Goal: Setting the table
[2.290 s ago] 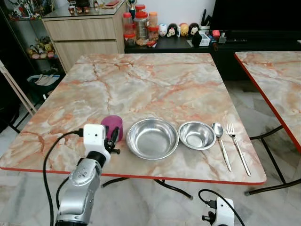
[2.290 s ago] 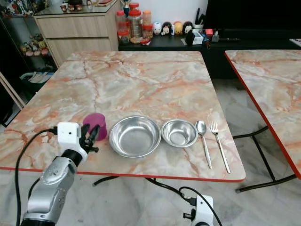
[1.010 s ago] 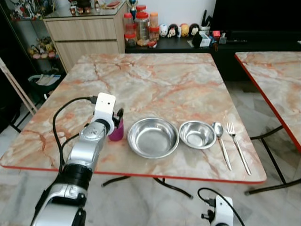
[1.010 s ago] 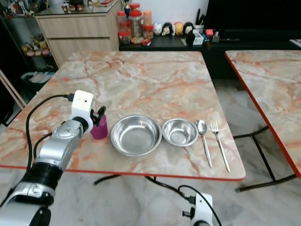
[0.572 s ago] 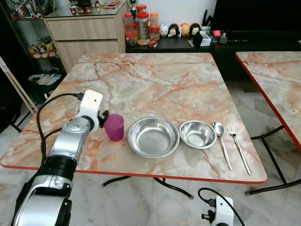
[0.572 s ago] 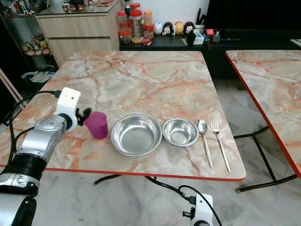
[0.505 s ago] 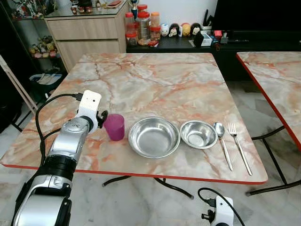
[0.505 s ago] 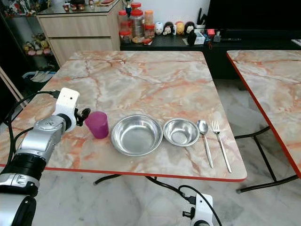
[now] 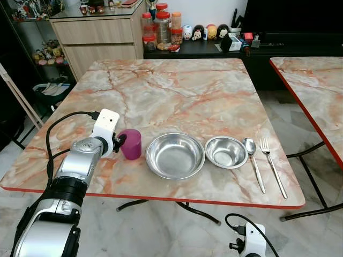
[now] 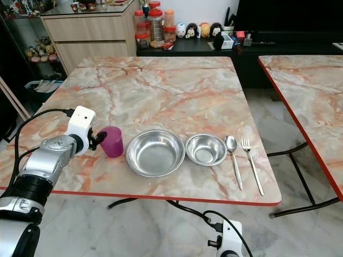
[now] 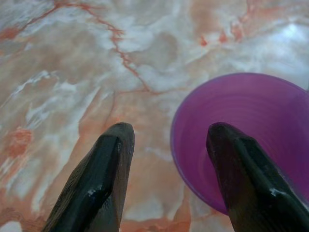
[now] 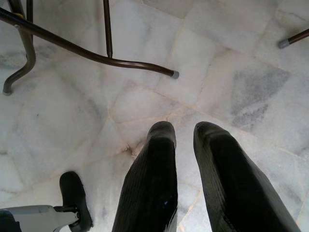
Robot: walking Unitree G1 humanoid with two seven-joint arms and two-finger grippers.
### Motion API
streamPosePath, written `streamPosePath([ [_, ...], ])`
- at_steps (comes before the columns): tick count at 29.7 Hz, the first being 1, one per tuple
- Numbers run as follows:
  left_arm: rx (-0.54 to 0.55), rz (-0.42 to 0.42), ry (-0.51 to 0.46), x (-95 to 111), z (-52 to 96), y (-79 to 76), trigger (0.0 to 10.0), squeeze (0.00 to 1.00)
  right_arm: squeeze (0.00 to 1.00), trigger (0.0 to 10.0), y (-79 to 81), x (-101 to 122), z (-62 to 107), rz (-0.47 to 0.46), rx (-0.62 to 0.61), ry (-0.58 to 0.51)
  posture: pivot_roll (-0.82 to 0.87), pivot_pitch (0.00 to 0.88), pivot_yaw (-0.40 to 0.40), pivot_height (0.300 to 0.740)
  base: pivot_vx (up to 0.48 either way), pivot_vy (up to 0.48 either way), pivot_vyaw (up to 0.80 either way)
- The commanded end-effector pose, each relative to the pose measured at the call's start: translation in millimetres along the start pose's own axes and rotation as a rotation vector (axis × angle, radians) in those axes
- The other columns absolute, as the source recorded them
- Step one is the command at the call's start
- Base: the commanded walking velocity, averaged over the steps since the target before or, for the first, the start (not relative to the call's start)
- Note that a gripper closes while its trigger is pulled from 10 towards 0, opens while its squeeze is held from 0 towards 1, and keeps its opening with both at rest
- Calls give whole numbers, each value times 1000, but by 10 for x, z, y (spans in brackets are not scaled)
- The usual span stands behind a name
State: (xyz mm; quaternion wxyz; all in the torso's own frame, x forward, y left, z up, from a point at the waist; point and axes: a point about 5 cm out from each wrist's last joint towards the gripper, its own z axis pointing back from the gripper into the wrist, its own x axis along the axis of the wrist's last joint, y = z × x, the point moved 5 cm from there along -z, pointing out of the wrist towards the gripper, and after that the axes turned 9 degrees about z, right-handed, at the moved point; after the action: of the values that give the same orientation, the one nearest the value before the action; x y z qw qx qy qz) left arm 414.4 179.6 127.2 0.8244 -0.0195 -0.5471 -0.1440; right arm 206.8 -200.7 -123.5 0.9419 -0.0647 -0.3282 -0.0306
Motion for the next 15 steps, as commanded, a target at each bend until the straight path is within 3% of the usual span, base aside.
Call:
streamPosePath([
  [1,-19,-56,36,-7,7,-3,10000,0,0,10000,26,-5,0,-13,2,4,1,0,43,740,0,0,0],
  [4,-66,-109,94,-115,8,-72,10000,0,0,10000,27,0,0,-17,0,2,-3,0,47,740,0,0,0],
  [9,-64,-132,105,-142,15,-69,10000,0,0,10000,17,-6,1,-22,-4,3,-5,0,47,740,0,0,0],
  [10,-64,-135,104,-140,18,-62,0,0,0,10000,14,-10,2,-22,-5,4,-2,0,44,740,0,0,0],
  [15,-50,-138,99,-132,34,-20,0,0,0,10000,5,-15,2,-20,-6,5,-2,0,41,740,0,0,0],
])
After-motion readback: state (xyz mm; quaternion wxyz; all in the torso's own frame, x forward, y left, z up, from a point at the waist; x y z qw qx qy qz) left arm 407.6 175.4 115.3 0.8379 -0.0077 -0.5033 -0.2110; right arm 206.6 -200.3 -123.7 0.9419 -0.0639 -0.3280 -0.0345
